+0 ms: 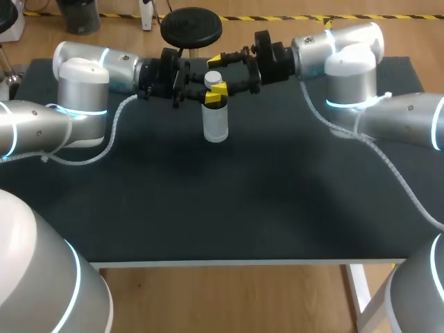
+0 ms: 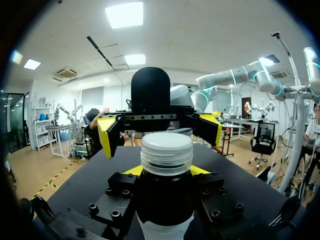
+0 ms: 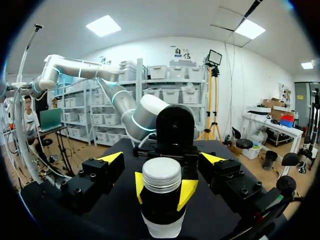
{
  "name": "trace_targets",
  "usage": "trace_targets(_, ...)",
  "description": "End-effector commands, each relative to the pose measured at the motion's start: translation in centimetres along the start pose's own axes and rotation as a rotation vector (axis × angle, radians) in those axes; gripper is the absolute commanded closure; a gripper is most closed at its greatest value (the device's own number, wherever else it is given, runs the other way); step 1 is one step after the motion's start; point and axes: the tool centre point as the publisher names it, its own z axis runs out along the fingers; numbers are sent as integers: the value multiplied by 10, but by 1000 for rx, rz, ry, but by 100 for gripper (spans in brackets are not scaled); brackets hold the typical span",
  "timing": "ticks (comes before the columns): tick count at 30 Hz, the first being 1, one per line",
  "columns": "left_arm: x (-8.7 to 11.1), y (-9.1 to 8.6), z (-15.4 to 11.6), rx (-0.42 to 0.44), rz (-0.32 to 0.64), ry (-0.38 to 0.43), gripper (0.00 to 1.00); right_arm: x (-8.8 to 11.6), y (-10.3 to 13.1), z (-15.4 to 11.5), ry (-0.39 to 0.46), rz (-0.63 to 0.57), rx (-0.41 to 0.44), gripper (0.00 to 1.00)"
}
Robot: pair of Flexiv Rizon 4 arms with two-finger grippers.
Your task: Unscrew the bottle cap
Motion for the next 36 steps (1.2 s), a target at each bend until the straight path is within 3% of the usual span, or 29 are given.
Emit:
trace_targets(1, -1, 0, 0, 0, 0, 4, 100, 7, 3, -1, -192, 4, 10, 0)
trace_targets(14, -1, 0, 0, 0, 0, 4, 100, 3, 0, 2, -251, 42, 25, 0)
trace_targets(35, -1, 0, 0, 0, 0, 4, 100, -4, -6, 6, -278, 73, 8, 0)
trace_targets(36, -1, 0, 0, 0, 0, 4, 100, -5, -6, 6, -278, 72, 6, 7)
